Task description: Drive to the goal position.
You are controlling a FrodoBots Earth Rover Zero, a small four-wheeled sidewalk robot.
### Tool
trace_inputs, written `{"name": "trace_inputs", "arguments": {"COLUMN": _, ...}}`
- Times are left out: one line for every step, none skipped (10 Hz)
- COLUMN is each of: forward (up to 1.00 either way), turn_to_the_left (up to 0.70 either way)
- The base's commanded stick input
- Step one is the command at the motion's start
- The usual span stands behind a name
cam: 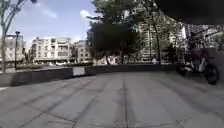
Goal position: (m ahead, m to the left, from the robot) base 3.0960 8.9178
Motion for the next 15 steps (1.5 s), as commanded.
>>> {"name": "trace_inputs", "arguments": {"forward": 0.70, "turn_to_the_left": -0.33}}
{"name": "trace_inputs", "arguments": {"forward": 0.70, "turn_to_the_left": -0.35}}
{"name": "trace_inputs", "arguments": {"forward": 0.70, "turn_to_the_left": -0.18}}
{"name": "trace_inputs", "arguments": {"forward": 0.70, "turn_to_the_left": -0.02}}
{"name": "trace_inputs", "arguments": {"forward": 0.70, "turn_to_the_left": 0.00}}
{"name": "trace_inputs", "arguments": {"forward": 0.70, "turn_to_the_left": 0.00}}
{"name": "trace_inputs", "arguments": {"forward": 0.70, "turn_to_the_left": 0.00}}
{"name": "trace_inputs", "arguments": {"forward": 0.70, "turn_to_the_left": 0.00}}
{"name": "trace_inputs", "arguments": {"forward": 0.70, "turn_to_the_left": 0.00}}
{"name": "trace_inputs", "arguments": {"forward": 0.70, "turn_to_the_left": 0.00}}
{"name": "trace_inputs", "arguments": {"forward": 0.70, "turn_to_the_left": 0.00}}
{"name": "trace_inputs", "arguments": {"forward": 0.70, "turn_to_the_left": -0.10}}
{"name": "trace_inputs", "arguments": {"forward": 0.70, "turn_to_the_left": -0.29}}
{"name": "trace_inputs", "arguments": {"forward": 0.70, "turn_to_the_left": -0.34}}
{"name": "trace_inputs", "arguments": {"forward": 0.70, "turn_to_the_left": -0.35}}
